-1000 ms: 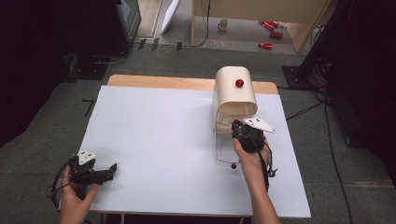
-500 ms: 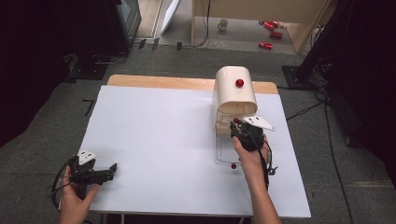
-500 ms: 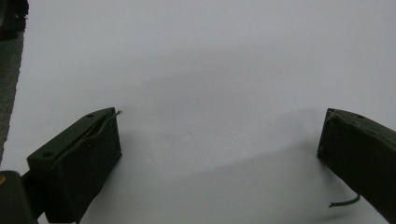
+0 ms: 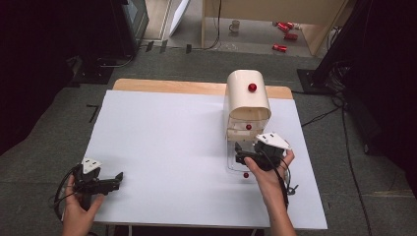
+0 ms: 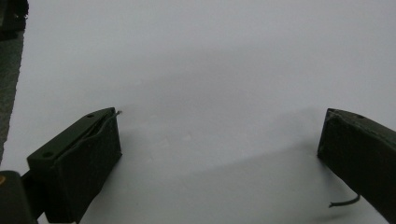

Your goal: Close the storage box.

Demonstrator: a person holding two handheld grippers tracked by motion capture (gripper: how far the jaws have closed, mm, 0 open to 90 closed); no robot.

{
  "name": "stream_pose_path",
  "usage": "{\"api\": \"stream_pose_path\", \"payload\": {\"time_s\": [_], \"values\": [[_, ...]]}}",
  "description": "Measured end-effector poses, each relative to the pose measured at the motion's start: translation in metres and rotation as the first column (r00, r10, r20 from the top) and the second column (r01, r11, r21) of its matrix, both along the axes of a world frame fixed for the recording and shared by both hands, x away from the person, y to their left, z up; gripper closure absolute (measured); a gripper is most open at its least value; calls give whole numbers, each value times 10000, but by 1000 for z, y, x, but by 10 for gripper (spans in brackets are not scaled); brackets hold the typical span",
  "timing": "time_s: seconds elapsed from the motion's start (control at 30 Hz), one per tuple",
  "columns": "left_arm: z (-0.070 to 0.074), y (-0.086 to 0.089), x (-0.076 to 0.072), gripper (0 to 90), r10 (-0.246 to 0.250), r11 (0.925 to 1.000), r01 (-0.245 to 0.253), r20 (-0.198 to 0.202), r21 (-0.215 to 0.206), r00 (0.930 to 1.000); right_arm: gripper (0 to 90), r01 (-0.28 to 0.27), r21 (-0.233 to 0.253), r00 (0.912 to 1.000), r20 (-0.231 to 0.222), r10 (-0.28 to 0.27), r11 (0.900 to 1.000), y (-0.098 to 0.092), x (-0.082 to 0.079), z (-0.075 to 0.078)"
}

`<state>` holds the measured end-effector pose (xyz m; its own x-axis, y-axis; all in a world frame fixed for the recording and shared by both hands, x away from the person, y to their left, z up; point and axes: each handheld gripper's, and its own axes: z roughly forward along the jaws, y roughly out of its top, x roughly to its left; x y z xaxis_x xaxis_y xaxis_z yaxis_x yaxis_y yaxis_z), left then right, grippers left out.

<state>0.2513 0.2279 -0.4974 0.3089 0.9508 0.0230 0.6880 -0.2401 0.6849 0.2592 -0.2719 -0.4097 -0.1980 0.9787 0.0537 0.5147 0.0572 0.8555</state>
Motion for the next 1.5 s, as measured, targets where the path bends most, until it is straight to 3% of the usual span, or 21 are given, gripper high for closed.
{"api": "stream_pose_path", "payload": {"time_s": [0.37, 0.8, 1.2, 1.5], "values": [[0, 0, 0, 0, 0, 10000, 0, 0, -1, 10000, 0, 232, -119, 9995, -213, -234, 9997, -27, -36, -16], [0, 0, 0, 0, 1, 10000, -1, 2, -1, 10000, 0, 426, 301, 9966, -715, -404, 9986, -58, -79, -52], [0, 0, 0, 0, 1, 10000, -1, 0, -3, 10000, 0, 346, 582, 9895, -1421, -260, 9977, -56, -83, -78], [0, 0, 0, 0, 1, 10000, -1, 1, -5, 10000, 0, 103, 299, 9838, -1794, -48, 9995, -40, -78, -87]]}}
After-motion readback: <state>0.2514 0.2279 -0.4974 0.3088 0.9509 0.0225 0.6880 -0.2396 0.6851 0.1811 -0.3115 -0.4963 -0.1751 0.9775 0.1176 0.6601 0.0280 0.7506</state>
